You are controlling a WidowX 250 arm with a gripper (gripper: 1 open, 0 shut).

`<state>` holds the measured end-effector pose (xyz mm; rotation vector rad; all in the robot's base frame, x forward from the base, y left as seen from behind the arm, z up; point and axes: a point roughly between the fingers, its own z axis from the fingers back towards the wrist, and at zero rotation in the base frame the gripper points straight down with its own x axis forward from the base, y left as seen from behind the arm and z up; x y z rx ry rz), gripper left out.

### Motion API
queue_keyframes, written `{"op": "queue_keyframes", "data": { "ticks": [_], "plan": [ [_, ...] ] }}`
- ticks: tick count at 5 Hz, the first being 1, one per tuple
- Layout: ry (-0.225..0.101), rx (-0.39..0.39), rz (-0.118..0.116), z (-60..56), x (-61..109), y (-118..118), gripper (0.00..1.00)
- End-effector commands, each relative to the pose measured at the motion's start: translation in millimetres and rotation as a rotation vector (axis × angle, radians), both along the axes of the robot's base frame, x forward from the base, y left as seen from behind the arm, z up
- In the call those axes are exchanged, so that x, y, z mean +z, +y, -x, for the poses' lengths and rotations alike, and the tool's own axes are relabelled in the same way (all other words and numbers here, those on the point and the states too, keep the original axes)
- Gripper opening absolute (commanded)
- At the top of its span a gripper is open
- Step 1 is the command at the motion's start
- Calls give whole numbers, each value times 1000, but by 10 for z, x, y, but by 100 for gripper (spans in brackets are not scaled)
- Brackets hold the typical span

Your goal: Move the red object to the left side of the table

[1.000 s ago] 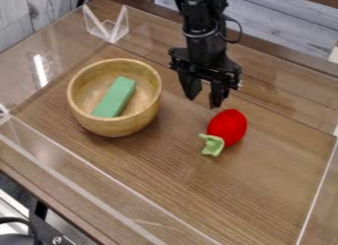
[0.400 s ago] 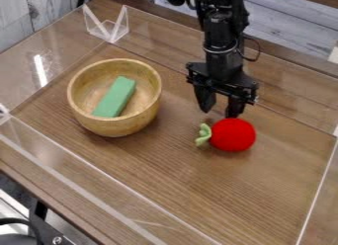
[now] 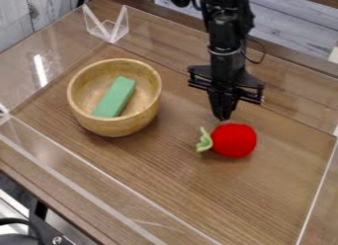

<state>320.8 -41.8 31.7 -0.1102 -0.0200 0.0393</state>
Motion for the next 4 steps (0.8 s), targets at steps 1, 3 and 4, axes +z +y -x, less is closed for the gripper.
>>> {"op": "queue_keyframes", "data": {
  "ticks": [1,3,4],
  "plan": [
    [-64,20,1,-68,258,-87,0],
    [-66,-39,5,-62,251,-276,100],
    [-66,-34,4,-117,343,-264,100]
  ]
}}
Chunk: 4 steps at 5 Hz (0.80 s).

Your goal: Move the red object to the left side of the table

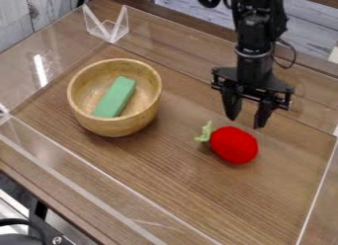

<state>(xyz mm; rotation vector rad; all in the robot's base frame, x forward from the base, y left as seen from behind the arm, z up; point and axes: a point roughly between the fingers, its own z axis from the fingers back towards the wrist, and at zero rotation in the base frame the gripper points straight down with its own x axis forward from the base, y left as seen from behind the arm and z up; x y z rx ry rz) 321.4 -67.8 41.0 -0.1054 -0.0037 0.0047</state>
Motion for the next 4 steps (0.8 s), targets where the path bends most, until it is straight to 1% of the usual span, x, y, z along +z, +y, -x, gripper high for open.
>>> {"op": "queue_keyframes", "data": {
  "ticks": [1,2,3,4],
  "plan": [
    [-87,2,19,-144,332,11,0],
    [-83,-28,27,-197,223,-4,0],
    [-61,-49,30,-222,96,11,100],
    [-60,-111,35,-184,83,16,100]
  ]
}}
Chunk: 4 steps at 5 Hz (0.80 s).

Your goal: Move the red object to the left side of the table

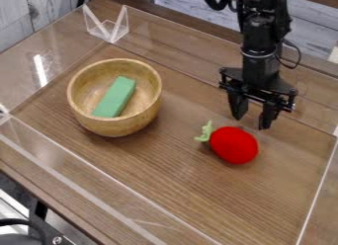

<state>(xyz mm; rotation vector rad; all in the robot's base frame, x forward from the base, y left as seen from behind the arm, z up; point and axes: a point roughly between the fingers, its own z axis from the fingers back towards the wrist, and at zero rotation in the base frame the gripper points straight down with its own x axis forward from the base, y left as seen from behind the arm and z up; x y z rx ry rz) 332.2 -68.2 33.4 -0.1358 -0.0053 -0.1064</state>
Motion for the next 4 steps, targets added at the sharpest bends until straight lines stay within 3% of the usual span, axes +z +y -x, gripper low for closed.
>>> {"op": "queue_keyframes", "data": {
  "ticks": [1,2,3,4],
  "plan": [
    [-53,-60,16,-48,164,16,0],
    [-54,-129,23,39,182,-11,0],
    [-53,-187,25,115,219,-31,100],
    [-53,-230,24,143,271,-130,100]
  ]
}}
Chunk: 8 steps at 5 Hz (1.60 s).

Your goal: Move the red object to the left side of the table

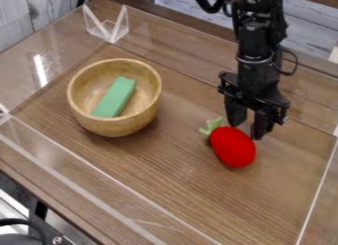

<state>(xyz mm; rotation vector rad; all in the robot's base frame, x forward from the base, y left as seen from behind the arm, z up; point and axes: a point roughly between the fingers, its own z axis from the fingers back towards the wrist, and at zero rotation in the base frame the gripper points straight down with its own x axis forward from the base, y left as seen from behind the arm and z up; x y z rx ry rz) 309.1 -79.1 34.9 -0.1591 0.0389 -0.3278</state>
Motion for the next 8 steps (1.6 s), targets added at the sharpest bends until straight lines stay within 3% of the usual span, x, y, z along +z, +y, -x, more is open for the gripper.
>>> {"op": "queue_keyframes", "data": {
  "ticks": [1,2,3,4,5,7,8],
  "plan": [
    [-88,-54,12,-72,291,-122,0],
    [-89,-26,6,-121,341,-66,0],
    [-86,14,7,-164,390,23,100],
    [-80,73,8,-104,328,19,100],
    [-80,122,2,-67,270,12,0],
    [-175,58,-15,-27,640,319,0],
    [-150,64,-13,-14,631,415,100]
  ]
}}
